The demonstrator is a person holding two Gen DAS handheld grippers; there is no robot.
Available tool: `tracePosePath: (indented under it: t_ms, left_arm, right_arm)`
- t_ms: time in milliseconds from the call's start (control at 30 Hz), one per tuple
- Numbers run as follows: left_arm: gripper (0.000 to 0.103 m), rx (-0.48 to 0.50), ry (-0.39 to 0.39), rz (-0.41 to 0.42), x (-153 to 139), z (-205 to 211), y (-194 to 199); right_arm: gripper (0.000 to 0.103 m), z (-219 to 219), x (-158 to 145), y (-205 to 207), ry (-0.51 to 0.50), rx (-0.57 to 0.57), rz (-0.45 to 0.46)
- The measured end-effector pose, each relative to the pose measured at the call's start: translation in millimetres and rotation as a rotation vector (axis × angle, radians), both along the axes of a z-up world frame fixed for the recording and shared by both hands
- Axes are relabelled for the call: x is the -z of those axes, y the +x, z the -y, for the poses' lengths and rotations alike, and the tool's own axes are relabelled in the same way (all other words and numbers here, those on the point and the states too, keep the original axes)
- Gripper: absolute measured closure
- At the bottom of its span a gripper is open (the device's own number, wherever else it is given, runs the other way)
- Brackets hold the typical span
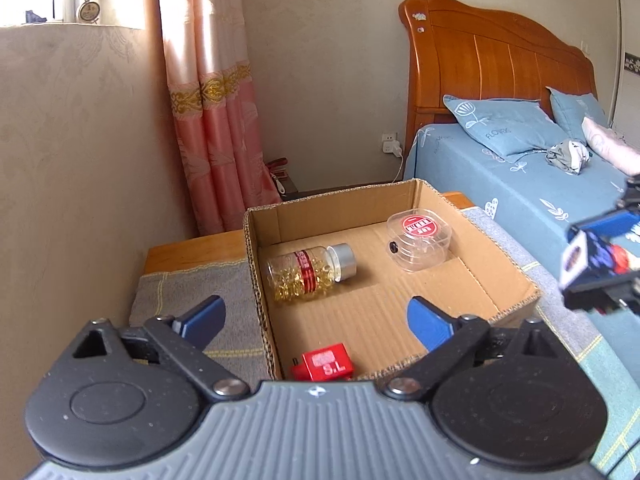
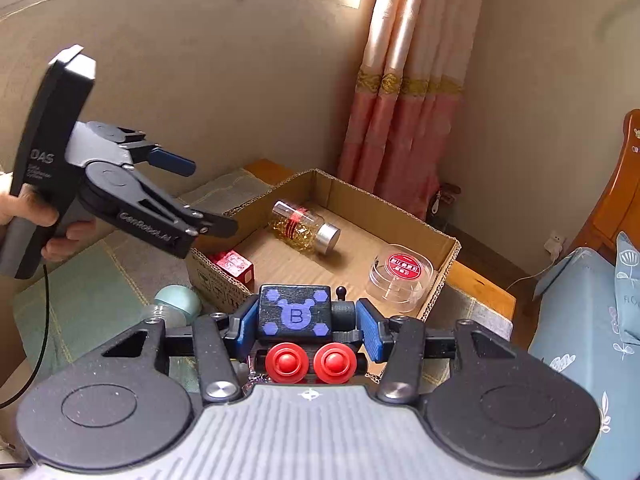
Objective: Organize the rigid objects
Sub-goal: 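Lower the blue B toy into the box and open the right tool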
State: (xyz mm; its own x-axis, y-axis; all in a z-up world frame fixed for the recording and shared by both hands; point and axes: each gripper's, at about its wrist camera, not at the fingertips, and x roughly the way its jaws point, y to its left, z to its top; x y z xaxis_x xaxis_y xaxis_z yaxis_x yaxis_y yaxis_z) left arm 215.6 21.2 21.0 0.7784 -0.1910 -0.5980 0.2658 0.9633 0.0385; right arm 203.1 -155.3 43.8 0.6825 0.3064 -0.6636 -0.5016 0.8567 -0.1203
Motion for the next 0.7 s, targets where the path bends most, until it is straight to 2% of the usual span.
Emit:
tracePosePath:
  t_ms: [333,500,700]
  left_arm:
    - [0.002,-0.044,-0.03,0.027,-2.7,-8.2,-45.8]
    - [0.001,-0.08,-0.016,0.037,1.7,-14.8,-61.1]
    - [0.001,-0.088,-0.036,0.031,6.2,-24.5,-70.8]
  right_arm:
    - [0.047,-3.1,2.0,43.4,0.014,0.059,-0.032]
    - [0.047,-3.9,7.7,71.5,0.025,0.103,-0.072]
    - [0.047,-5.1,18.8,98.7,0.021,0.161,-0.112]
